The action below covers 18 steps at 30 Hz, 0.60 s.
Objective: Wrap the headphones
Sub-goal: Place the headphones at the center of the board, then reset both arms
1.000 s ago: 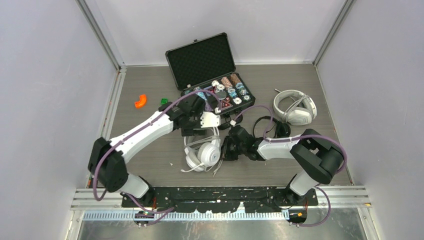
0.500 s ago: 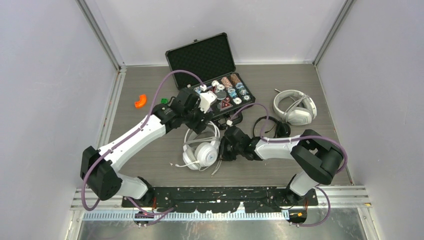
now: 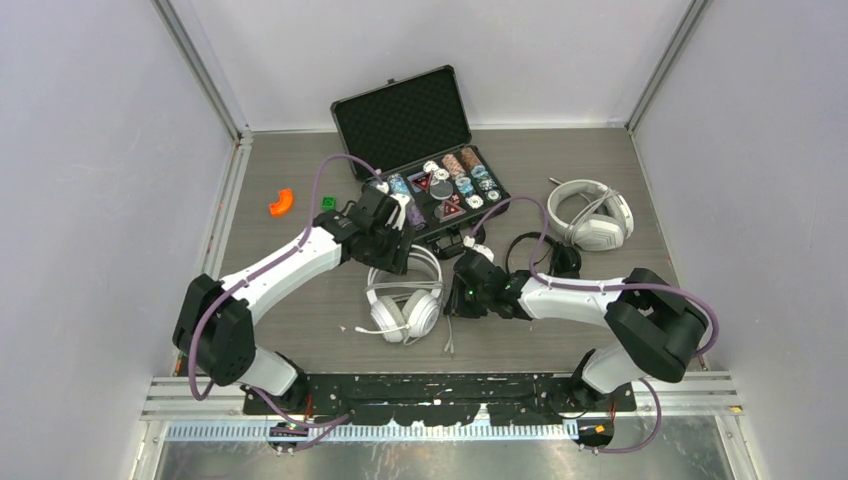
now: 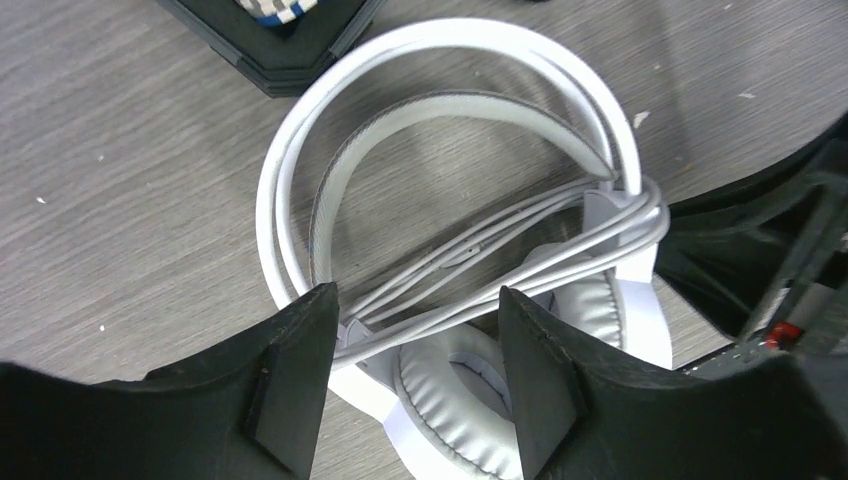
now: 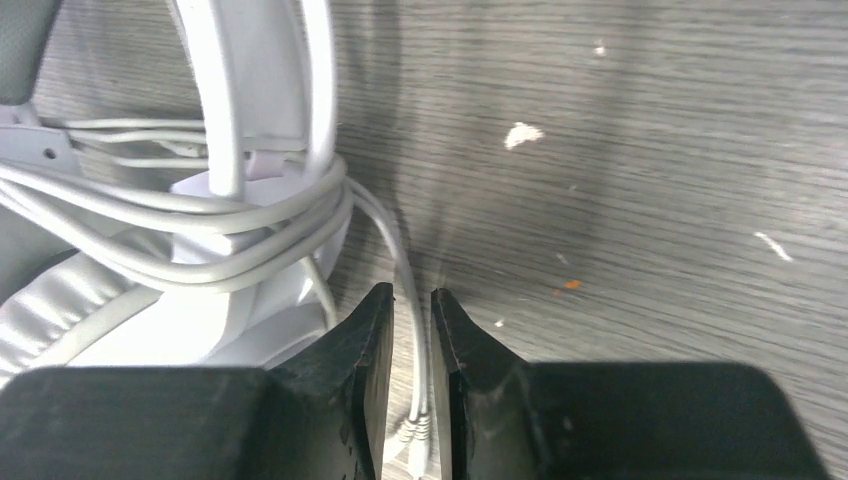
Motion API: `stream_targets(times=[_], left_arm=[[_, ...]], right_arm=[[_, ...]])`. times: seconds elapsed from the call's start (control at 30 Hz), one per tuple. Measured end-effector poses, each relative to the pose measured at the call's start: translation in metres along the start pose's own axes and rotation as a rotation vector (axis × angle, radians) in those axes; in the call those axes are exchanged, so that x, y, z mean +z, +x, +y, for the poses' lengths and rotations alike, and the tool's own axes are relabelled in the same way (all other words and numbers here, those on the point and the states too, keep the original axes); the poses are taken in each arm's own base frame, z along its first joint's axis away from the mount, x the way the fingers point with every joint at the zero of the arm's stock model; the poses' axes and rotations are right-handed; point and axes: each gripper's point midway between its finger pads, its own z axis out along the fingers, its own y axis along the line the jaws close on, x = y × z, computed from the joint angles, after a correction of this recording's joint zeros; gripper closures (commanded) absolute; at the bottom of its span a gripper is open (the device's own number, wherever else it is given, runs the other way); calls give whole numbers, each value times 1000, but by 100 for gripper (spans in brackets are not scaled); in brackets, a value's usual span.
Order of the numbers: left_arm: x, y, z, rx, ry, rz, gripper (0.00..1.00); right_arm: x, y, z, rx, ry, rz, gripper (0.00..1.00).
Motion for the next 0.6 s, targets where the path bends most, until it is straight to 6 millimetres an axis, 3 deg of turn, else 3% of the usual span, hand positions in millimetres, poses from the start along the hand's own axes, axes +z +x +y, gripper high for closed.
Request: stream_targets(times=[0.3,0.43,0.6], left_arm=[[10,17,12,-21,-54,64,41],[7,17,20,-41,-81,65,42],[1,15,36,-75,-117,52,43]], right_arm=[[-7,-4,-16,-59,78,-23,69],[-21,-8,-9,-43,41,-60,70],[-33,-2,8,-44,-12,-86,78]])
